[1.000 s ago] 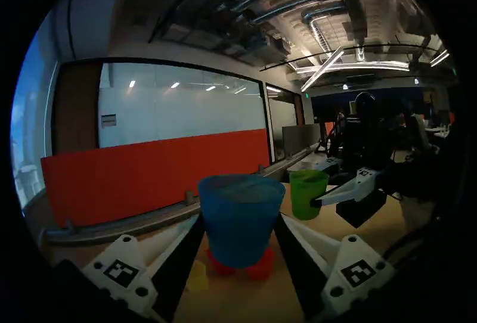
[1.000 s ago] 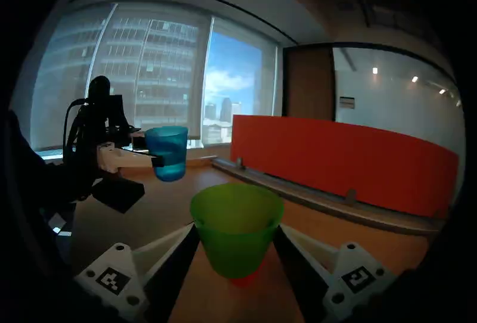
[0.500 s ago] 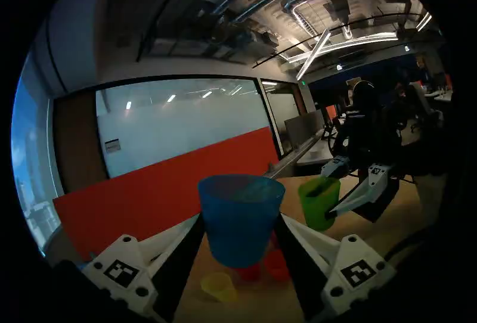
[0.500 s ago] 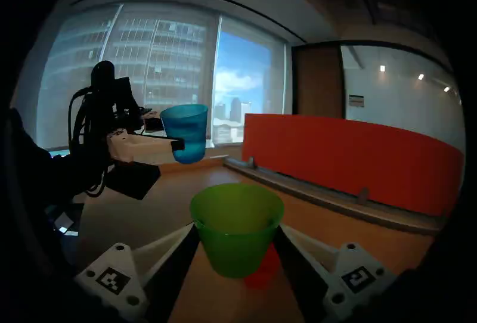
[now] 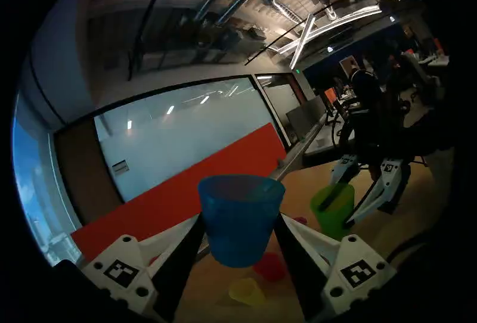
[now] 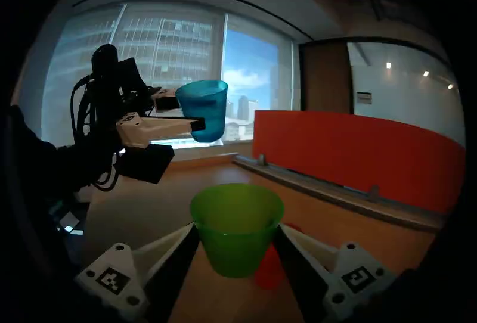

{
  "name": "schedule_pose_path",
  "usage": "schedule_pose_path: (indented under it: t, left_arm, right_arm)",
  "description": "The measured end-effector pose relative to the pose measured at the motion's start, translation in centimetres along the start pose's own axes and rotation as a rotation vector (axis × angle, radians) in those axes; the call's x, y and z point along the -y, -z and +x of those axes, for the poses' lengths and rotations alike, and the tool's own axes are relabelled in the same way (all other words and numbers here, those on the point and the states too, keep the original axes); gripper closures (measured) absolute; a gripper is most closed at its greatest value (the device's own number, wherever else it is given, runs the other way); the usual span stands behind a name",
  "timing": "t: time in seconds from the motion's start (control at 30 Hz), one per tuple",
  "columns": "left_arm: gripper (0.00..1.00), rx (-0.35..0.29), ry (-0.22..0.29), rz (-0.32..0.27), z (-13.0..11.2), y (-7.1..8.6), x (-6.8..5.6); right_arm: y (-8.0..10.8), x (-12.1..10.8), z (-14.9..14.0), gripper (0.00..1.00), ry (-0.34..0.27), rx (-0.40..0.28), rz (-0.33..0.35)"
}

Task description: Pour water

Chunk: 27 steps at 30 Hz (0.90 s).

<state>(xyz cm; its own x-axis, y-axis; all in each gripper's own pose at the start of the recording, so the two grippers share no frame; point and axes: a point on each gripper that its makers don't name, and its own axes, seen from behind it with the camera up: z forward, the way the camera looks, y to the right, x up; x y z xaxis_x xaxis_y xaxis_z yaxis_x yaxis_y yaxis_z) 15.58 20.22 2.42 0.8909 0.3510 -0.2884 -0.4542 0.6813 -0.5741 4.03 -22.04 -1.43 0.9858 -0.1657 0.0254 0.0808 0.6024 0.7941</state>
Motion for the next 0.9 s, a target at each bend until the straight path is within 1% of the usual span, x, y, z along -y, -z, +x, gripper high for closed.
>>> schedule_pose_path:
  t: [0.2,0.6,0.7,0.9]
  left_arm:
    - [0.20,0.006,-0.065,0.011,0.5,-0.2,0.4]
    - [0.20,0.018,-0.184,0.024,1.5,-0.5,0.4]
    - [0.20,0.023,-0.206,0.031,1.6,-0.5,0.5]
    - [0.20,0.024,-0.239,0.033,1.9,-0.6,0.1]
  right_arm:
    - [-0.6,0.7,-0.2,0.14,-0.003,0.003,0.018]
    - [-1.7,1.7,-0.8,0.14,-0.009,0.007,0.051]
    - [-1.8,2.0,-0.8,0.14,-0.009,0.008,0.057]
    - [-2.1,2.4,-0.8,0.14,-0.012,0.009,0.068]
